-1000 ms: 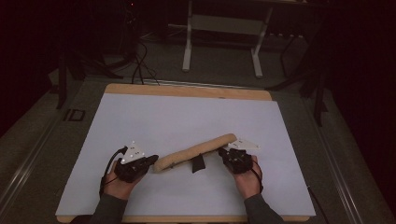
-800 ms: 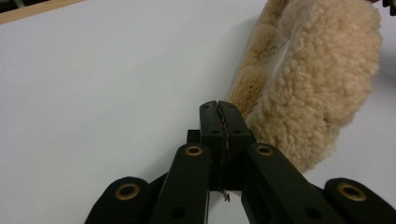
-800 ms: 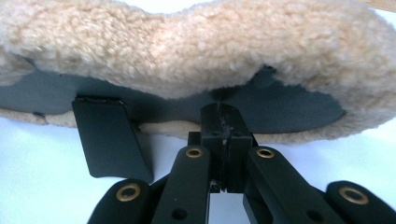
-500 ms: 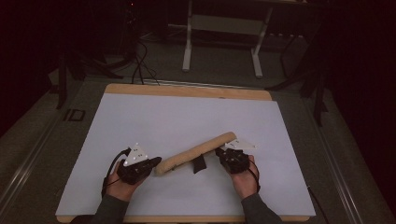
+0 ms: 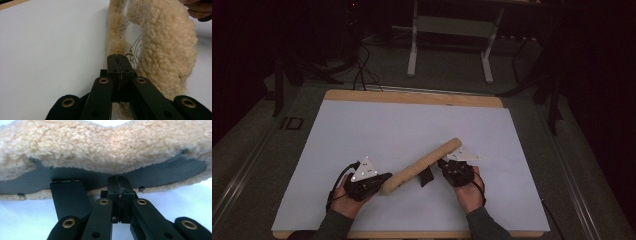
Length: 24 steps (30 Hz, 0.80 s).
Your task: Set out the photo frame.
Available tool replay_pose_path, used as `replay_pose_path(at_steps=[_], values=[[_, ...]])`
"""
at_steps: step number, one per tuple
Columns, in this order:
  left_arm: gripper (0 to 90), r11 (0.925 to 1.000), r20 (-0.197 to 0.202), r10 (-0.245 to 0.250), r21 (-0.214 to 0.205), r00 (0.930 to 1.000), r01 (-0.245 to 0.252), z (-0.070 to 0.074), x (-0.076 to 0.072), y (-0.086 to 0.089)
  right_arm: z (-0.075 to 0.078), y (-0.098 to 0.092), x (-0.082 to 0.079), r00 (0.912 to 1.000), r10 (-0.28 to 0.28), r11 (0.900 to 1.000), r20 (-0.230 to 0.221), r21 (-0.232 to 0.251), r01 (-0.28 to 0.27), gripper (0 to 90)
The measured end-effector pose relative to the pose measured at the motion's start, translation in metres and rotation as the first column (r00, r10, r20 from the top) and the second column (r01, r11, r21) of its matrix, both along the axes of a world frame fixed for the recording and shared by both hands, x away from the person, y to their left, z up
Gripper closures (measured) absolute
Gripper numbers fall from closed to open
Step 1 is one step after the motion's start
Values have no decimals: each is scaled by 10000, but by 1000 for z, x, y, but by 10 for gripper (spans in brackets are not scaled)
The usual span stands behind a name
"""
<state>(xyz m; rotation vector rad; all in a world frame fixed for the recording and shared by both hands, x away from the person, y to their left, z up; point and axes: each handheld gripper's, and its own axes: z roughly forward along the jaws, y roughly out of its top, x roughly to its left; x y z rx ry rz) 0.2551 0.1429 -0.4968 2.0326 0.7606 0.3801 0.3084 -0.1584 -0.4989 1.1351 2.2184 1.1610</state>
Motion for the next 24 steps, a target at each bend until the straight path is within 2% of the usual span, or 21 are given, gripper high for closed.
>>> replay_pose_path(at_steps=[24], values=[[900, 9985, 98, -543, 127, 9985, 542, -1, -3, -12, 3, 10, -7, 9989, 459, 9989, -45, 128, -458, 897]])
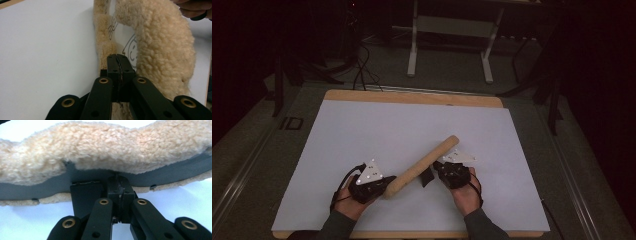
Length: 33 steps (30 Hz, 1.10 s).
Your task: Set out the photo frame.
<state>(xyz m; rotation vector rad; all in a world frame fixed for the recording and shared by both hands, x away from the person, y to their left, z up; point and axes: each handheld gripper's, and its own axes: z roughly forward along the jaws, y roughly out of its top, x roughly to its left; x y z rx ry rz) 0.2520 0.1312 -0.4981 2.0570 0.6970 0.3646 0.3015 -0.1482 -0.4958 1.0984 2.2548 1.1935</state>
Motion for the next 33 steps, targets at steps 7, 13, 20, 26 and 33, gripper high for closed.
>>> replay_pose_path(at_steps=[7, 13, 20, 26, 33], values=[[900, 9999, 43, -163, 31, 9999, 162, 0, -1, -4, 2, 2, -2, 9999, 101, 9999, -10, 59, -101, 897], [900, 9996, 47, -296, 27, 9996, 296, -1, -3, -8, 3, 4, -4, 9998, 188, 9998, -22, 96, -187, 897], [900, 9989, 71, -462, 60, 9989, 462, -1, -4, -13, 4, 5, -5, 9995, 308, 9994, -70, 152, -307, 897], [900, 9986, 73, -524, 43, 9986, 524, -2, -5, -15, 6, 8, -7, 9990, 449, 9989, -83, 158, -448, 897], [900, 9980, 56, -634, 20, 9980, 634, -2, -6, -19, 7, 10, -9, 9984, 559, 9983, -86, 137, -558, 897]])
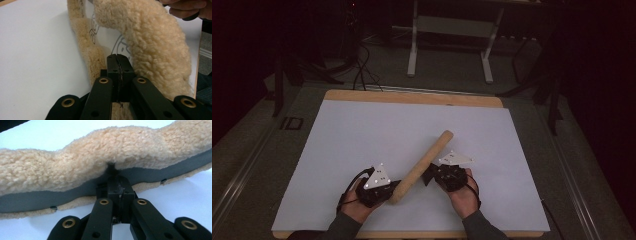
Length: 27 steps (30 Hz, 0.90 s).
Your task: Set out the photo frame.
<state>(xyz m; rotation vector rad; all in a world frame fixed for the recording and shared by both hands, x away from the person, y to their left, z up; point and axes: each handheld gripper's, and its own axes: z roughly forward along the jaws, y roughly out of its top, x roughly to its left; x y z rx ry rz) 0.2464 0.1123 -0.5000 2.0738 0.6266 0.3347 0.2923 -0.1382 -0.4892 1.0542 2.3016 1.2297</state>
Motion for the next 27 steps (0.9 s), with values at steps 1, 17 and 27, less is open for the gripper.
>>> replay_pose_path(at_steps=[1, 17, 27], values=[[900, 10000, -4, -25, 4, 10000, 25, 0, 0, -1, 0, 0, 0, 10000, 3, 10000, -10, 25, -3, 898], [900, 9998, 26, -201, -37, 9998, 201, -2, -2, -8, 0, 6, -3, 9996, 270, 9996, 17, 2, -270, 898], [900, 9997, 88, -238, -6, 9997, 238, -2, -3, -11, 0, 12, -6, 9989, 472, 9989, 27, -78, -472, 899]])
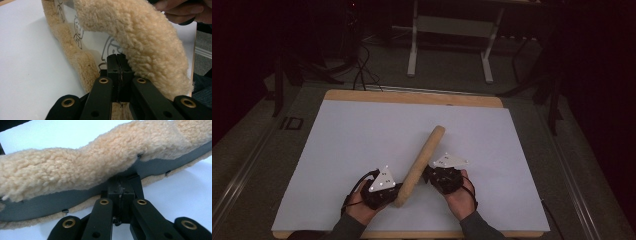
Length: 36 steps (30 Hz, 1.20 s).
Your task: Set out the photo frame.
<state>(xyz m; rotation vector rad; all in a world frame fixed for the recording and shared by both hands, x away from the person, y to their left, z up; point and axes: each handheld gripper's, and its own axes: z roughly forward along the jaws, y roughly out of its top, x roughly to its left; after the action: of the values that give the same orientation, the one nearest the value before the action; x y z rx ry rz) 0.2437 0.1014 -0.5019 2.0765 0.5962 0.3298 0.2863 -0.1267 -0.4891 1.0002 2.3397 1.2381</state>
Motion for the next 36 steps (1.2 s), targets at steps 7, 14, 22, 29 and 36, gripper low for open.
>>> replay_pose_path(at_steps=[7, 14, 22, 29, 36], values=[[900, 10000, 6, 35, -15, 10000, -35, 0, 0, 0, 0, 3, -2, 9998, 212, 9997, -7, -119, -212, 899], [900, 10000, 10, 85, -12, 10000, -85, 0, 0, 0, -2, 6, -3, 9996, 277, 9994, 7, -196, -276, 900], [900, 9999, -59, 81, -118, 10000, -81, 0, -1, -2, -5, 9, -4, 9996, 295, 9990, -40, -321, -296, 900], [900, 9997, -73, -113, -237, 9999, 111, 1, -4, -6, -6, 9, -3, 9997, 256, 9992, -60, -309, -257, 900], [900, 9994, -88, -171, -295, 9998, 169, 1, -5, -10, -6, 10, -3, 9993, 362, 9989, -120, -296, -366, 900]])
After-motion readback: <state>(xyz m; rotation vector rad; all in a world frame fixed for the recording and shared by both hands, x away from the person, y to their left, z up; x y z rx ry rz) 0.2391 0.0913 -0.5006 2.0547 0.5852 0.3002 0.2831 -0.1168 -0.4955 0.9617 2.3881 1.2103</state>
